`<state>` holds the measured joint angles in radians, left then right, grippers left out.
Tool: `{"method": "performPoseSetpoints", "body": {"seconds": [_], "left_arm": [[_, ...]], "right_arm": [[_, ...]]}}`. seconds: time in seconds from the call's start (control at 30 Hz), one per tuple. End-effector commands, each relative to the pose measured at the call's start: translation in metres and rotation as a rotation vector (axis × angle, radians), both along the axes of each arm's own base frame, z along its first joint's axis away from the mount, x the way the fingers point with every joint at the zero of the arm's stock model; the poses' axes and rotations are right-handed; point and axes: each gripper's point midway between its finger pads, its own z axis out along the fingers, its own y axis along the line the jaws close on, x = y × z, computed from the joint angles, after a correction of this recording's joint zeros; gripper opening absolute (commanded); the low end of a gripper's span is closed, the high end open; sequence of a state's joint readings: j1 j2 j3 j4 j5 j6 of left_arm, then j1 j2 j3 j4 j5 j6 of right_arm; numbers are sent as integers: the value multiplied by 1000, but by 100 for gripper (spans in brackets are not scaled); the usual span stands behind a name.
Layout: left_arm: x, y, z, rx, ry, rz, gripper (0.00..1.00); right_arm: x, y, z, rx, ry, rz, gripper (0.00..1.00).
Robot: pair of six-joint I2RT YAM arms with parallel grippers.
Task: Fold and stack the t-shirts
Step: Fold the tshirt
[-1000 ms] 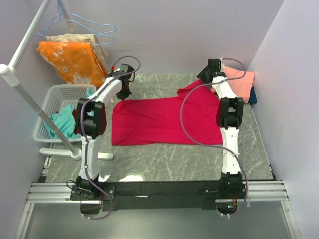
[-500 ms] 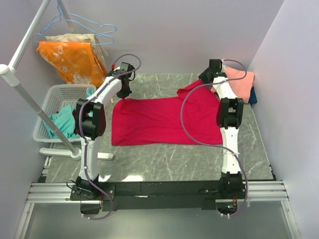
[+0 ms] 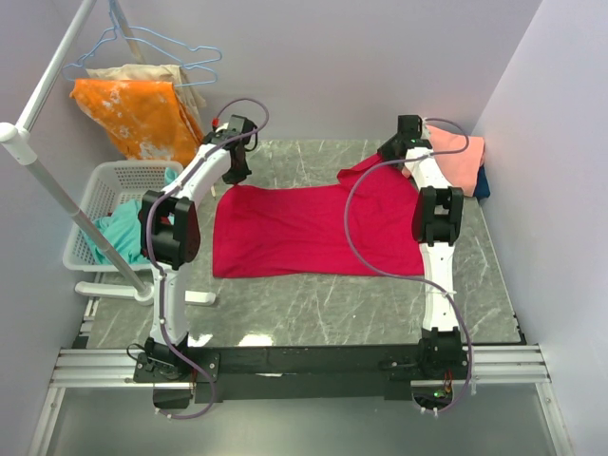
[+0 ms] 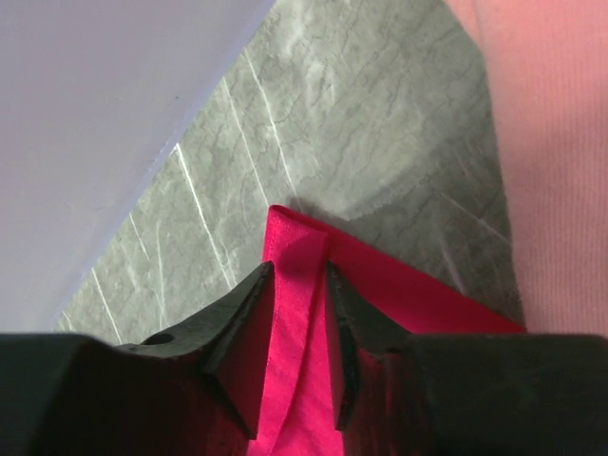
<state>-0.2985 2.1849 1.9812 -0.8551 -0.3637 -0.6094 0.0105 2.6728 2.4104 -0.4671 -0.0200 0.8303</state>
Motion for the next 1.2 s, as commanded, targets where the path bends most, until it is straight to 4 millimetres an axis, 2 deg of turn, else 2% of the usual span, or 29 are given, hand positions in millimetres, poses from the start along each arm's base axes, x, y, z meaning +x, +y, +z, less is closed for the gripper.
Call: {"method": "performPoseSetpoints", "body": {"seconds": [0.0,0.03,0.07,0.37,0.57,0.7,0.97,1.13,1.17], "left_arm": [[1,-6,53,-27,-102,-16,1],[0,-6,54,-27,-103,-15,1],[-1,-6,54,-24,-102,-13,1],[-16,-3,78,-27,-142,3,1],[-25,-3,88,-29,-158,5,1],[-27,-3,86,-25,-152,8,1],[-24,0,70,28,-103,30,1],[-24,3,61,48,-75,50,1],[-24,1,61,48,-72,45,1]], "right_arm": [[4,-4,7,15,-10,-24,34],[3,-4,5,16,-4,-25,33],[4,-19,3,20,-1,-47,33],[-2,-27,-13,57,52,-75,33],[1,-21,-10,77,34,-56,33],[-2,-17,-9,63,41,-34,33],[-7,-9,26,-5,5,2,34],[-10,-15,38,-49,3,10,34],[-12,-7,39,-60,6,28,34]]}}
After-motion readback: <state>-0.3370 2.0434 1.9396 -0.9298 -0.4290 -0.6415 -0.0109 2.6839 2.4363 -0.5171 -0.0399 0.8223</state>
